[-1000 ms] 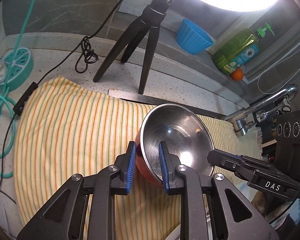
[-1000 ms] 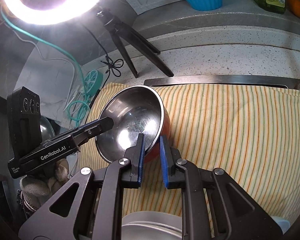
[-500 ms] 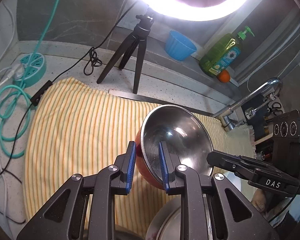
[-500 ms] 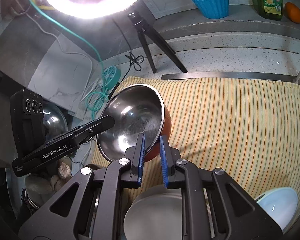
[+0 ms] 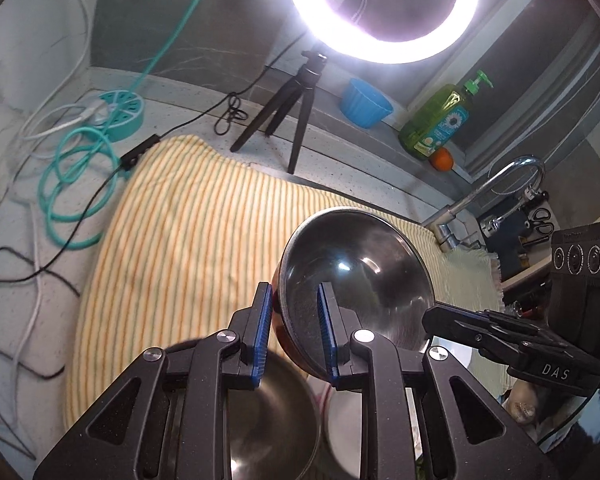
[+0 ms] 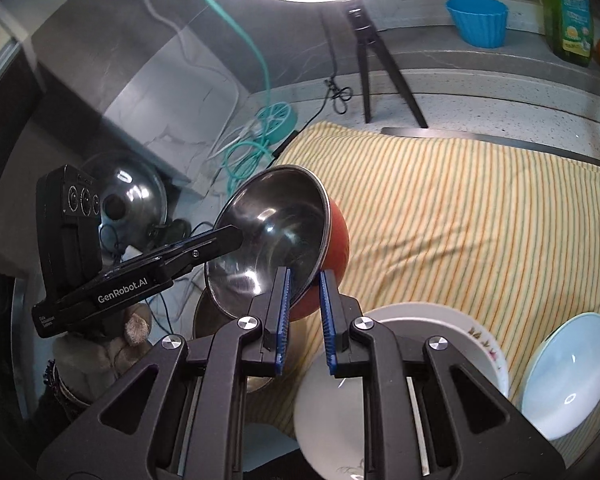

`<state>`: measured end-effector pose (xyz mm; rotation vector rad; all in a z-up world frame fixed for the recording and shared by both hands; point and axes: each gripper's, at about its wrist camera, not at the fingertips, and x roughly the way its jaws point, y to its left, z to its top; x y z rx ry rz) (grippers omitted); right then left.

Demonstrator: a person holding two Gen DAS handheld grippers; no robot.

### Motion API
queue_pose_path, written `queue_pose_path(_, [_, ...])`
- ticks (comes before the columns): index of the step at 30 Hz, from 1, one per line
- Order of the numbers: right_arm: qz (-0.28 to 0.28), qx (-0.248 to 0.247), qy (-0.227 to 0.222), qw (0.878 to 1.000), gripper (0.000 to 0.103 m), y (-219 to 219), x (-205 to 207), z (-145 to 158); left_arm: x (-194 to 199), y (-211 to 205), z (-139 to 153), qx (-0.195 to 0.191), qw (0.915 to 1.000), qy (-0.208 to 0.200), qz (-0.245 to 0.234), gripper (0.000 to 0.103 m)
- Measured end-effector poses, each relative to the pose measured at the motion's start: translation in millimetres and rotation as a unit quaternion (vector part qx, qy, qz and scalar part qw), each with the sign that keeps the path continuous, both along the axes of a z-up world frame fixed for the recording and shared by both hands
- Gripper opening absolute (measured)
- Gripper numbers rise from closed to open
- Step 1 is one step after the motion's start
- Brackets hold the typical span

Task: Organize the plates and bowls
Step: 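Carry the red-sided bowl over and lower it into the large steel bowl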

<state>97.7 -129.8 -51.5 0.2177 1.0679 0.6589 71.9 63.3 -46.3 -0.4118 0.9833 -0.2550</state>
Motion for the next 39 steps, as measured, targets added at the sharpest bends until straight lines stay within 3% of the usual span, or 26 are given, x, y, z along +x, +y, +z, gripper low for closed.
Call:
queue_pose_path(17, [0.069,-0.04,0.036,0.996,0.015,58.4,-36.2,-40.8,-67.4,41.3,-24.7,0.018,0.9981,0.028,0.051,0.021])
queue_pose_path(39, [0.089,-0.097,0.048,0.99,0.015,82.2,-36.5,-70.4,-76.6,40.1,-51.1,0.057,0.996,0.061,0.033,0.021])
